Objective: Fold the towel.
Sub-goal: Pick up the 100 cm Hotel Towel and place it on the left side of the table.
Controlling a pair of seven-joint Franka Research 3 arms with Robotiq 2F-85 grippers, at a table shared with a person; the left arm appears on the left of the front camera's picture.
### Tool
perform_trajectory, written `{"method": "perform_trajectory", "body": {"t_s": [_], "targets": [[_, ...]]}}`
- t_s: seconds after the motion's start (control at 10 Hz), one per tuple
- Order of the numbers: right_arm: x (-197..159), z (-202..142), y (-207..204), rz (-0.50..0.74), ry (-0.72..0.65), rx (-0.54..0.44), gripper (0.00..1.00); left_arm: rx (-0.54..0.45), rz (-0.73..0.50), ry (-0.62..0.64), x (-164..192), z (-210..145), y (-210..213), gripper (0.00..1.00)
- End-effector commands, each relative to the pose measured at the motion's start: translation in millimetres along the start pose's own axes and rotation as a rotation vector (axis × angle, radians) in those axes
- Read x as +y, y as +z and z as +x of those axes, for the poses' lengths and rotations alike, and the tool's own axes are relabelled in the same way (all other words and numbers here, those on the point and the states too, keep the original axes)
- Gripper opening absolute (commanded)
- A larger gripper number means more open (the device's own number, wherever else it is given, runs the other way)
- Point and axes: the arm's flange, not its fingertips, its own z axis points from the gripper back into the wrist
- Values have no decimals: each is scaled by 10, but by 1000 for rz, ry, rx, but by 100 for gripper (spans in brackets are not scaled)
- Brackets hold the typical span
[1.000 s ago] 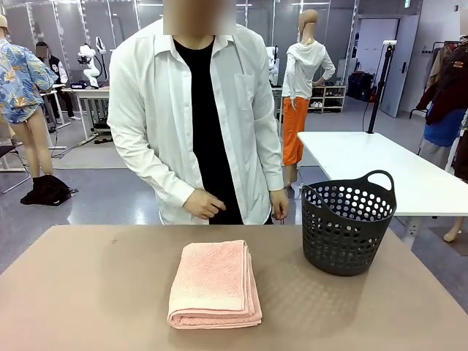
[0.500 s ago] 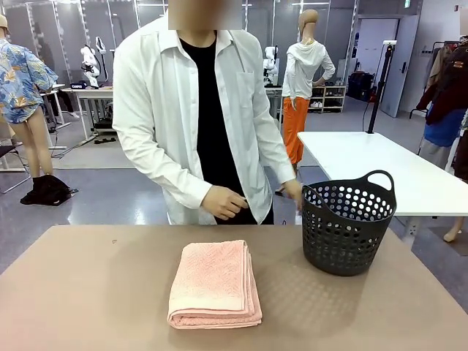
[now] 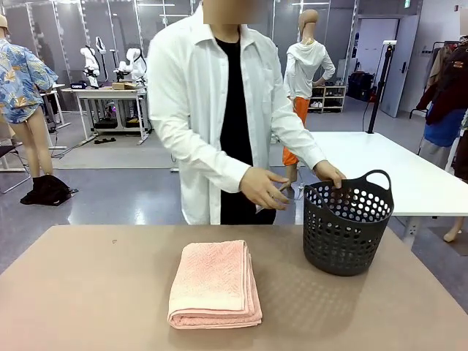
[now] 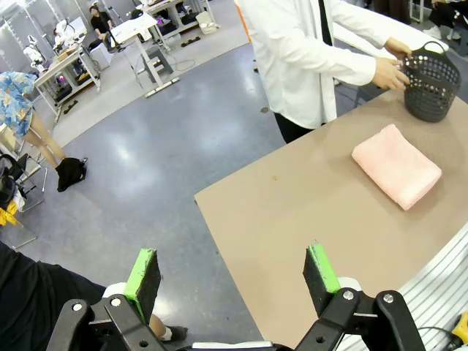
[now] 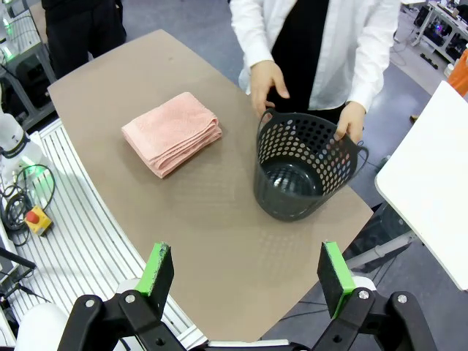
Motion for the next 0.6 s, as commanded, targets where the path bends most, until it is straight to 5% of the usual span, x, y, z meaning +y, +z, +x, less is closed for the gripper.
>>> {"method": "perform_trajectory", "body": {"t_s": [0.0, 0.5], "targets": [[-4, 5, 12, 1, -3, 1, 100, 12, 11, 5, 0, -10, 39, 100], [-4, 5, 12, 1, -3, 1, 100, 12, 11, 5, 0, -10, 39, 100]]}}
